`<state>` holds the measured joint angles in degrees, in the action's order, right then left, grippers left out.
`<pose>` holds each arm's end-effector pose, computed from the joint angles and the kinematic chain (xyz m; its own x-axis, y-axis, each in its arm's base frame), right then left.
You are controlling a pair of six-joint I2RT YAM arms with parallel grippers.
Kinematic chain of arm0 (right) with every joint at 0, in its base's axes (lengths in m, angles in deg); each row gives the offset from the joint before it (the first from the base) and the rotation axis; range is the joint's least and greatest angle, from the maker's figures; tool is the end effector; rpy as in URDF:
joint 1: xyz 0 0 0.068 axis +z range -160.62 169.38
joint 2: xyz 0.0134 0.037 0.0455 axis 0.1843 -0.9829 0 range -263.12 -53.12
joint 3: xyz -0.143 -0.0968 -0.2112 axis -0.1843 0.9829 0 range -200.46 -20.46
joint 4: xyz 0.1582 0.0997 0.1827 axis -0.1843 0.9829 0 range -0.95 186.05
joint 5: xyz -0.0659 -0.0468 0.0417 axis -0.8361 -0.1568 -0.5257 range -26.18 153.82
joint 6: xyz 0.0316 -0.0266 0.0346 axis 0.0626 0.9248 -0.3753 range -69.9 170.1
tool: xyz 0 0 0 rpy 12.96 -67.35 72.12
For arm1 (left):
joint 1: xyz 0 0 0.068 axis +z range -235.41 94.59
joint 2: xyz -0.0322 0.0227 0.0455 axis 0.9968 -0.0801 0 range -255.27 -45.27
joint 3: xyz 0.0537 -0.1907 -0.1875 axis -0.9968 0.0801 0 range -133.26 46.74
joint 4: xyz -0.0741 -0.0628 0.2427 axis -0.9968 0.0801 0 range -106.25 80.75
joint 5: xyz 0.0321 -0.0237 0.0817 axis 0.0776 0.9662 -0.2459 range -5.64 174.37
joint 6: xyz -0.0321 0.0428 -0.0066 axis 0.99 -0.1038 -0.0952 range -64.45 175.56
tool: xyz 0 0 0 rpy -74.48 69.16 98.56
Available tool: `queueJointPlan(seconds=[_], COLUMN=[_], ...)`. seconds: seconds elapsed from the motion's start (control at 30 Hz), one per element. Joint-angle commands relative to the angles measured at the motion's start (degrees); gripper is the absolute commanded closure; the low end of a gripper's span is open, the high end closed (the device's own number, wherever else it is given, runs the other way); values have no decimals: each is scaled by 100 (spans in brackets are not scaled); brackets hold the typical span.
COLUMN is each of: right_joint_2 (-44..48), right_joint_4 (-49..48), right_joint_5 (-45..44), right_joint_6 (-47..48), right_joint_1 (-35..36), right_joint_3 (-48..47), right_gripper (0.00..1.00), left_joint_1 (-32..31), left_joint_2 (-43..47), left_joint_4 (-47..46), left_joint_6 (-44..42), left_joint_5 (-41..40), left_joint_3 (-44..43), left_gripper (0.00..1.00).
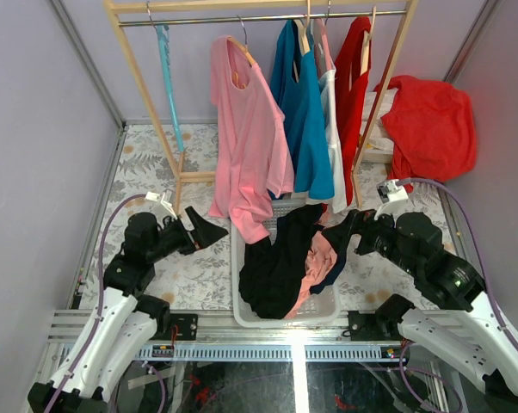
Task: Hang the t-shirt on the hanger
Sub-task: Pick up the T-shirt and place it in the bin.
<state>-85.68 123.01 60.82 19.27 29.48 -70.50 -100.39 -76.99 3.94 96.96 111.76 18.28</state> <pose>0.0916 0.0748 0.3553 -0.4962 0.2512 -0.8311 -0.4083 0.7772 0.4787 0.1314 -0.0520 0.2562 -0.7099 -0.4178 -0.5671 0.2239 0.6295 -0.7441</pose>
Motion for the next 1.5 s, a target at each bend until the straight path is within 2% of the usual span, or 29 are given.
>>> queueJointPlan(seconds=[0.0, 0.17, 0.23, 0.33, 0.4, 0.53, 0.73, 0.93, 1.23, 1.37, 1.47], right_joint_2=[-53, 125, 30, -29, 0, 73, 66, 121, 101, 147, 136], right_joint_4=[-42, -168, -146, -109, -89, 36, 78, 179, 149, 107, 73], right_joint_5=[232, 394, 421, 396, 389, 343, 381, 377, 349, 353, 301], right_joint_6=[41, 34, 34, -26, -65, -67, -88, -64, -38, -70, -49], right_joint_1=[3, 7, 5, 3, 7, 7, 7, 4, 4, 7, 4], right_joint_3=[-416, -139, -156, -152, -161, -232, -277, -377, -298, -164, -46], right_gripper=[1, 1, 1, 1, 1, 1, 0, 1, 1, 1, 1], left_joint_1=[23, -308, -925, -2291, -3027, -3909, -5180, -5611, -5635, -5660, -5682], left_joint_2=[-183, -533, -716, -993, -1145, -1400, -2397, -2951, -3356, -3486, -3619], left_joint_4=[-113, -41, -37, 143, 240, 398, 677, 684, 361, 12, -225], left_joint_6=[-124, -173, -168, -151, -82, -4, -10, -54, -89, -113, -150], left_joint_5=[449, 401, -7, -1409, -1963, -2580, -3671, -3917, -4028, -3843, -3729], left_joint_3=[-289, -598, -749, -1065, -1246, -1497, -2032, -2163, -1961, -1829, -1781], left_gripper=[0, 0, 0, 0, 0, 0, 0, 0, 0, 6, 18])
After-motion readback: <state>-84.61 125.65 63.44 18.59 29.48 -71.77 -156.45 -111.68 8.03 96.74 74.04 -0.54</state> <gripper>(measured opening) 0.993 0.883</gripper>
